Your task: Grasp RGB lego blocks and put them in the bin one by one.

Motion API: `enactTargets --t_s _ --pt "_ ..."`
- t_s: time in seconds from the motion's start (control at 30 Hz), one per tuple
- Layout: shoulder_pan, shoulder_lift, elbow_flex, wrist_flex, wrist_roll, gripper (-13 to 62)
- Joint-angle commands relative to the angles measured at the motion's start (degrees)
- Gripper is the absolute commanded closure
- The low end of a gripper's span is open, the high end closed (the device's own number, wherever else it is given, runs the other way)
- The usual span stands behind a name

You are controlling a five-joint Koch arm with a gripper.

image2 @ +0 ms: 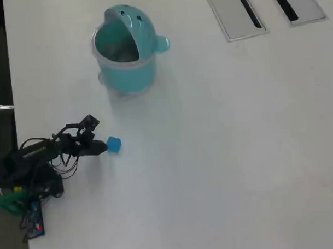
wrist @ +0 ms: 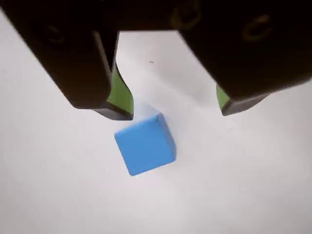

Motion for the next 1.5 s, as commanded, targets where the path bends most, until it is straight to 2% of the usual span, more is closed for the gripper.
enactTargets --t_s 0.0,0.37,0.53,1.0,1.47 --pt "-0.18 -0.62 -5.62 -2.55 -0.79 19.0" --pt "0.09 -9.84 -12.92 -4.39 -4.66 20.0" --pt "2.64 -13.1 -16.0 -4.39 -12.48 19.8" --pt "0.97 -17.14 -9.49 -9.76 -15.64 17.8" --pt "2.02 -25.84 -7.82 -17.49 -17.93 17.8"
